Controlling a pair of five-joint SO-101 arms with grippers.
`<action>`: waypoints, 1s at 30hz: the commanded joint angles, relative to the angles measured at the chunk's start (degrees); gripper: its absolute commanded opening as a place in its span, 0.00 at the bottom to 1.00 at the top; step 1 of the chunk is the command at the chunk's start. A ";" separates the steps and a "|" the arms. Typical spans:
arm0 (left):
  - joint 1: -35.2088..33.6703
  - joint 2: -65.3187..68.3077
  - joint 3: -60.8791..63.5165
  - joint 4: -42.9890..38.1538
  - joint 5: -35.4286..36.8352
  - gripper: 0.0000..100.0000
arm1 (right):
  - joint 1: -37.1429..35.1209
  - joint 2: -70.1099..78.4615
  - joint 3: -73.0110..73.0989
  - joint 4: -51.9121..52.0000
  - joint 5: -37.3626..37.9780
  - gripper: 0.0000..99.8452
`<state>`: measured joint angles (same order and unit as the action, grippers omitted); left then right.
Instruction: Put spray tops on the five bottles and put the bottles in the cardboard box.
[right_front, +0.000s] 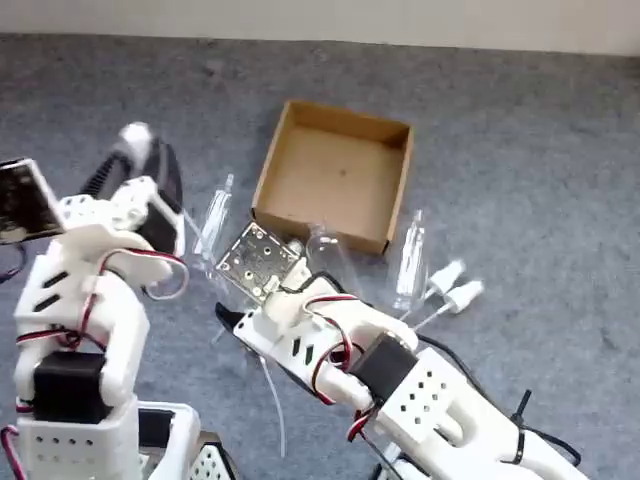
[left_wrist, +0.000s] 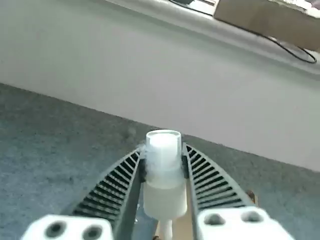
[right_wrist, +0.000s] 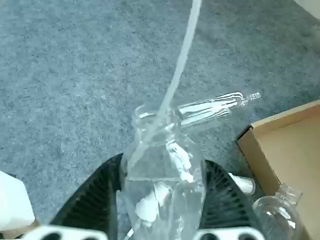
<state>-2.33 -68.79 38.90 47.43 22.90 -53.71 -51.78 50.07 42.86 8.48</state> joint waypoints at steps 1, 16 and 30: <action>2.86 -0.48 1.10 0.35 0.70 0.00 | -0.13 -1.71 -0.57 -1.45 -0.18 0.00; 7.52 -9.45 14.37 -0.18 -4.04 0.00 | 5.41 -1.80 3.74 -21.32 -7.03 0.00; 13.05 -11.21 21.49 -2.46 -4.84 0.00 | 12.00 -1.80 5.05 -23.78 -12.57 0.00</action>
<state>8.31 -79.96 59.47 44.97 18.33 -45.19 -51.52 56.57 22.02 -1.19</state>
